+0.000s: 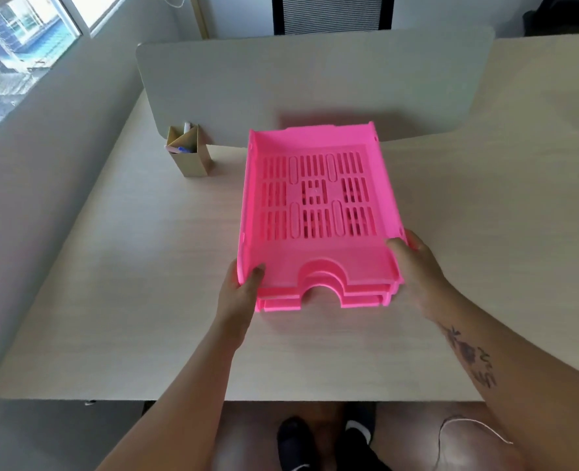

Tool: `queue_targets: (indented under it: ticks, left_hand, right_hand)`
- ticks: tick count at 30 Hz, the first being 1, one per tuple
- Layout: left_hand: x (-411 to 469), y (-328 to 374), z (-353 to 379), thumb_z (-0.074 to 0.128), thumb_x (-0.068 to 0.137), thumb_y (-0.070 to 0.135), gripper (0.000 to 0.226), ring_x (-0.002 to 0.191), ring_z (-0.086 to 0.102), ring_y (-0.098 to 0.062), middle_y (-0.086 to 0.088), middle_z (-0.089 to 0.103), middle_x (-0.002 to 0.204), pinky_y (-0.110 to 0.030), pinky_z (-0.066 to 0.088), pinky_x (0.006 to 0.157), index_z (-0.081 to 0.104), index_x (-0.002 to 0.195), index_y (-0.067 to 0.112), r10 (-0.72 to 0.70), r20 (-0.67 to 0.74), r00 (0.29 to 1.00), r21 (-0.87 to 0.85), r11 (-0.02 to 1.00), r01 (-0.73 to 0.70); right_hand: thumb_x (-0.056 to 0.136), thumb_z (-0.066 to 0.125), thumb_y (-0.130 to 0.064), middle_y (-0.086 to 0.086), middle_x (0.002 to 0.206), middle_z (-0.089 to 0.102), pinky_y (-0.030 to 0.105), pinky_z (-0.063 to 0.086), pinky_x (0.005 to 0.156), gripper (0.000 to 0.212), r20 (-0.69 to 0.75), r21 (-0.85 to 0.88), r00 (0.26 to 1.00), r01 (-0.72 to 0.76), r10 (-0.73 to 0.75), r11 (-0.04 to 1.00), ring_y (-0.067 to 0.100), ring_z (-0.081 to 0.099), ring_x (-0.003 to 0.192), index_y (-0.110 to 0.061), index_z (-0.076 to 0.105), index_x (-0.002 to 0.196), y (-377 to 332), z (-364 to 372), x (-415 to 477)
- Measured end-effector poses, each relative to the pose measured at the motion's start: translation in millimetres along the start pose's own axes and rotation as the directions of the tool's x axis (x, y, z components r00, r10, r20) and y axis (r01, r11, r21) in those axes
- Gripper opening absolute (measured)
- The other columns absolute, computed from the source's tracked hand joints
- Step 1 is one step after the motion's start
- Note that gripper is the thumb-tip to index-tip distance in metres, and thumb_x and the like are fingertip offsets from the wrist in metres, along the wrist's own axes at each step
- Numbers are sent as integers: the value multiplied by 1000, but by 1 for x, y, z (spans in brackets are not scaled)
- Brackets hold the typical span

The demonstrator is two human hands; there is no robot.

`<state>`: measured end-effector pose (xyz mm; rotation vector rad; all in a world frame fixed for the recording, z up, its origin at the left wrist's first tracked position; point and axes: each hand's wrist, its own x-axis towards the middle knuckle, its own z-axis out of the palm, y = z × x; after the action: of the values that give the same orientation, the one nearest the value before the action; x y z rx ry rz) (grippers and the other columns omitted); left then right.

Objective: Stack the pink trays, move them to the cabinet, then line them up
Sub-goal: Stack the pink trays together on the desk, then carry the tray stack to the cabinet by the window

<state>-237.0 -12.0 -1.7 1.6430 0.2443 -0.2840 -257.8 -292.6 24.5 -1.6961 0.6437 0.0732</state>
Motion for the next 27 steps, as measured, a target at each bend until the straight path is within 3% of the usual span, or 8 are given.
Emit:
queue_targets:
  ticks: [4, 6, 9, 12, 18, 22, 24, 27]
  left_hand:
    - [5, -16, 1, 49, 99, 30, 44, 82, 73, -5, -10, 71, 112, -14, 58, 65, 49, 138, 11, -29, 44, 999, -40, 999, 30]
    - [7, -22, 2, 45, 99, 36, 46, 82, 73, -4, -8, 72, 110, -19, 60, 71, 48, 138, 12, -48, 84, 995, -43, 998, 51]
    - [11, -28, 4, 44, 99, 39, 48, 81, 73, -3, -7, 72, 110, -15, 57, 65, 49, 138, 11, -67, 82, 994, -82, 994, 74]
    - [9, -27, 8, 47, 95, 49, 57, 92, 72, -12, -9, 71, 115, -26, 57, 80, 49, 139, 13, -81, 54, 995, -150, 985, 88]
    - [8, 3, 5, 50, 80, 72, 76, 105, 71, -31, -12, 71, 121, -49, 56, 88, 49, 139, 25, -59, 65, 996, -188, 980, 70]
    - [12, 22, 1, 56, 75, 72, 74, 98, 72, -40, -18, 71, 117, -63, 56, 81, 53, 133, 26, -100, 38, 994, -254, 961, 106]
    - [10, 25, 2, 56, 75, 71, 70, 96, 72, -42, -19, 71, 116, -64, 56, 80, 56, 129, 26, -109, 30, 994, -270, 956, 113]
    - [6, 29, 3, 56, 74, 69, 64, 97, 72, -42, -19, 71, 116, -65, 55, 80, 59, 123, 28, -126, -16, 992, -317, 942, 115]
  right_hand:
    - [98, 53, -22, 7, 101, 70, 31, 50, 66, 36, -32, 64, 998, -51, 53, 997, 24, 68, 90, -16, 57, 133, 39, 7, -4]
    - [97, 55, -29, 7, 101, 70, 33, 52, 71, 39, -31, 103, 994, -97, 101, 990, 27, 68, 94, -12, 58, 133, 51, 13, -5]
    - [94, 55, -42, 10, 108, 72, 37, 53, 79, 48, 2, 168, 992, -126, 128, 978, 27, 69, 101, -14, 58, 133, 60, 21, -4]
    - [95, 53, -43, 10, 111, 73, 40, 53, 85, 47, 17, 189, 992, -122, 121, 974, 24, 69, 100, -16, 58, 133, 59, 21, -6]
    - [101, 42, -43, 1, 99, 72, 27, 46, 65, 34, 64, 222, 994, -99, 86, 970, 3, 69, 76, -23, 57, 125, 25, 11, -23]
    - [84, 54, -61, 14, 116, 72, 45, 59, 76, 56, 29, 312, 998, -70, 64, 948, 28, 74, 91, -25, 58, 128, 2, 21, -36]
    - [70, 60, -67, 18, 117, 71, 62, 57, 83, 68, 24, 347, 996, -84, 81, 934, 35, 73, 96, -28, 59, 126, 1, 21, -36]
    - [67, 61, -69, 20, 118, 69, 69, 54, 83, 70, 44, 345, 998, -66, 54, 936, 39, 72, 99, -28, 58, 124, -8, 18, -32]
